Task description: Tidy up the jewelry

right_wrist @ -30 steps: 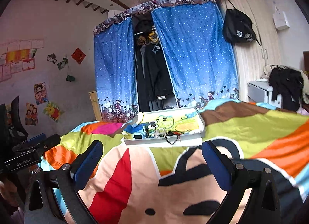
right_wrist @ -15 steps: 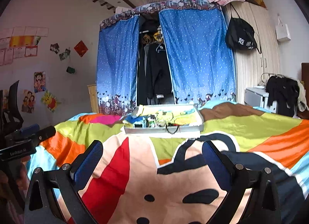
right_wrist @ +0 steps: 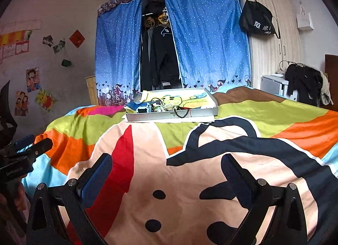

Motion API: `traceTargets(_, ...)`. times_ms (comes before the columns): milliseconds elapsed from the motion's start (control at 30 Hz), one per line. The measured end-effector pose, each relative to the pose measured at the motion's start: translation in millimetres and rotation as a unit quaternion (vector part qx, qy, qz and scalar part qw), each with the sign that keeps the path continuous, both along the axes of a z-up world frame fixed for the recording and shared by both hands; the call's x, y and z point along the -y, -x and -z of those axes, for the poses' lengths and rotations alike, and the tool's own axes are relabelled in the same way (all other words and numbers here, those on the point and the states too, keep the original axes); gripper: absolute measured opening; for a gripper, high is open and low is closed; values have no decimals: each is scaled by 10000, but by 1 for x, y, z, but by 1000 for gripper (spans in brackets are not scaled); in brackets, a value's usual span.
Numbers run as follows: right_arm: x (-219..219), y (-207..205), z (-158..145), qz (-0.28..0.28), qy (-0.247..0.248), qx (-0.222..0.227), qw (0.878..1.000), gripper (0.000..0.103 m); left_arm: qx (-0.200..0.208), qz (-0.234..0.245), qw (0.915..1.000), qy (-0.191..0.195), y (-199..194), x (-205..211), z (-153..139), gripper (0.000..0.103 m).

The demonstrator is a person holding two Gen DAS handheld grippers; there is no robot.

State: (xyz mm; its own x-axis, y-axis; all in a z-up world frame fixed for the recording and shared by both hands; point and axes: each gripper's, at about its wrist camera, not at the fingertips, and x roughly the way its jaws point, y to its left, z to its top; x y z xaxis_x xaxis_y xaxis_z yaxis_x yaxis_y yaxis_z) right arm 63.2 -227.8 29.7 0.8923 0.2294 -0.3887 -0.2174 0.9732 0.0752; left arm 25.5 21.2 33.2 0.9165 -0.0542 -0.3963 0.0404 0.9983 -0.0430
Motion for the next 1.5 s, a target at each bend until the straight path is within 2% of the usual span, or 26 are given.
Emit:
traceTargets(600, -6, -3, 2, 5, 104, -100, 9999, 103, -23, 1, 9999, 145, 2, -11, 6, 98)
traceTargets(1500, -5, -3, 3, 12, 80, -113, 9999, 103, -34, 42, 9999, 129, 2, -11, 7, 98)
